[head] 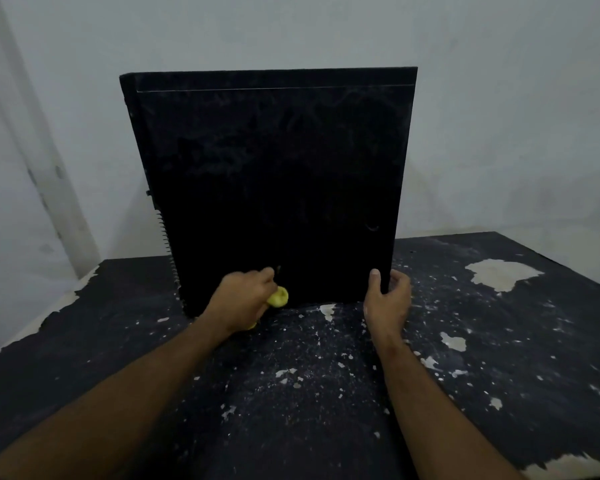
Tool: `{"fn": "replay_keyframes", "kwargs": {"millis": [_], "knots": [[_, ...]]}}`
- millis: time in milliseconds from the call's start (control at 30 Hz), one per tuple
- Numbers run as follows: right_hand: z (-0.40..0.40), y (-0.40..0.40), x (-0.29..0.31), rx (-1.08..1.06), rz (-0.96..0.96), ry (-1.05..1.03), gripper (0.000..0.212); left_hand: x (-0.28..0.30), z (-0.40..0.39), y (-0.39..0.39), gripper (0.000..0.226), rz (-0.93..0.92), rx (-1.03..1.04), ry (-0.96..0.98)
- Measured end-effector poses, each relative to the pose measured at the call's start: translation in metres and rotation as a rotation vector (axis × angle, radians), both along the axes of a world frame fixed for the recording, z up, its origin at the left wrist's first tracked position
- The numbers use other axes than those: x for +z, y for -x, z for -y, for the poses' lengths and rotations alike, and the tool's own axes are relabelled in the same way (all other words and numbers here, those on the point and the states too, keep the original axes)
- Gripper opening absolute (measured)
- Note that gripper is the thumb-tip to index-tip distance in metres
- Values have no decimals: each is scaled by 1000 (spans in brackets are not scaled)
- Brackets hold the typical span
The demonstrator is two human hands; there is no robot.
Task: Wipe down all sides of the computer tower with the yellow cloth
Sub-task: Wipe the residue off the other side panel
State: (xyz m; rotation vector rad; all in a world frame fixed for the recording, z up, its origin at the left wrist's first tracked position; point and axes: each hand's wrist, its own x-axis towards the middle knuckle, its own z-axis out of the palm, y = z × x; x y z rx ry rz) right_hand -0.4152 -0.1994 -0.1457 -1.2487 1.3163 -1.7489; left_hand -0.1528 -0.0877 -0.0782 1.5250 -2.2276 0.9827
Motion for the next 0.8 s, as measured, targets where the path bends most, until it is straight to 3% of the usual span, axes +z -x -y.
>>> {"fn": "replay_keyframes", "kwargs": {"millis": [67,133,200,333,400,533,600,700,800], "knots": [[0,0,1,-4,-10,0,37,24,4,3,21,-110,1,78],[1,-1,1,-15,-18,-1,38,41,5,10,19,-379,53,245],[0,-1,0,-16,-19,-1,38,31,4,14,20,-487,51,268],[0,0,2,-15,-15,-23,40,-18,1,11,30,-83,44,10],[0,-2,3,-20,-20,-25,37,-3,5,9,26,-153,27,58],[0,-1,1,-20,-27,-19,39,33,12,20,22,-505,85,323],[-1,-1,2,-17,-34,-20,39,22,13,23,23,-405,47,248],[-2,-1,4,-18,-43,-22,38,-6,8,20,30,-93,56,55],[-3,0,4,-14,-51,-15,36,22,9,13,20,-289,50,183]]}}
